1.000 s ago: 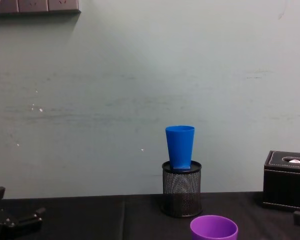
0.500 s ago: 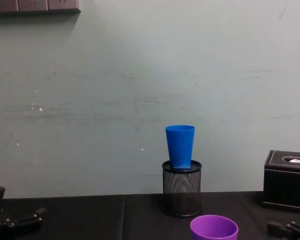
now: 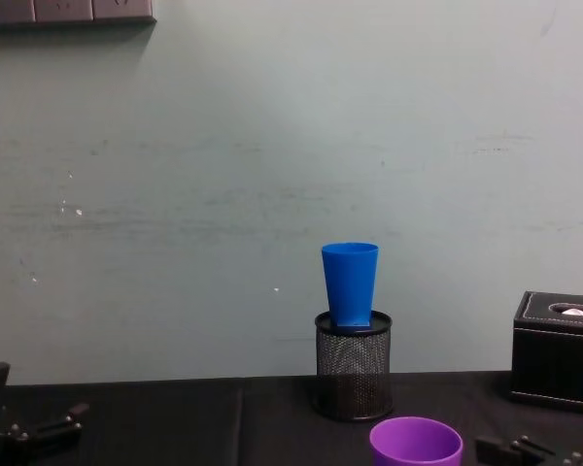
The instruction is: Pick up one cup with a gripper and tap it against the other cup.
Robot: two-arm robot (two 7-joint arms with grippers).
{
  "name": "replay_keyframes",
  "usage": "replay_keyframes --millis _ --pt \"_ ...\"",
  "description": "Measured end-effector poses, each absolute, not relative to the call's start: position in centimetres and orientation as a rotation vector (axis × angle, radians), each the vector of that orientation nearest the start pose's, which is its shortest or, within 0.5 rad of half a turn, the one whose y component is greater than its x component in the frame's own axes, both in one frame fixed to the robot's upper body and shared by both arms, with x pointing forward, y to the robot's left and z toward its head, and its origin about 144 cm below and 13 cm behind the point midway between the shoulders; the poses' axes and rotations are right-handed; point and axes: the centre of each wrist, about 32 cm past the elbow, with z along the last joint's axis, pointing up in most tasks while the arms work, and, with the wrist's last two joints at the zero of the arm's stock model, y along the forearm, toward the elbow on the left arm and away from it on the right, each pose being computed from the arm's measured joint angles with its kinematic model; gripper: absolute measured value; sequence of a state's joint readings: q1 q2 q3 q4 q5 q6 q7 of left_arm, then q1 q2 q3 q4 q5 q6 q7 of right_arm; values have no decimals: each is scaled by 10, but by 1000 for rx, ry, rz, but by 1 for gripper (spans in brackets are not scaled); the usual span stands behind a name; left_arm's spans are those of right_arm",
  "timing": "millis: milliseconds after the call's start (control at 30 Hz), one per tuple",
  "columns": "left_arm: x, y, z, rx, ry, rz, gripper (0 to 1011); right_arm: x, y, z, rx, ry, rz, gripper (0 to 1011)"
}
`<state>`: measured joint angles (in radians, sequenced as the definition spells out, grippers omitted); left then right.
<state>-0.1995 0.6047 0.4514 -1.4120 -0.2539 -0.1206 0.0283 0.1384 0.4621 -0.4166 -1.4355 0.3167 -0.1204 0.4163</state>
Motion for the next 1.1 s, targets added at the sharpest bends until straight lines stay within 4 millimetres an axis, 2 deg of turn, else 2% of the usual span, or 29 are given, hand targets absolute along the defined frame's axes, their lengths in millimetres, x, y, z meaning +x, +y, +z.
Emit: replay_keyframes --millis 1100 --pt "489 310 1140 304 -285 1248 1011 502 -240 1117 -150 -59 -813 1003"
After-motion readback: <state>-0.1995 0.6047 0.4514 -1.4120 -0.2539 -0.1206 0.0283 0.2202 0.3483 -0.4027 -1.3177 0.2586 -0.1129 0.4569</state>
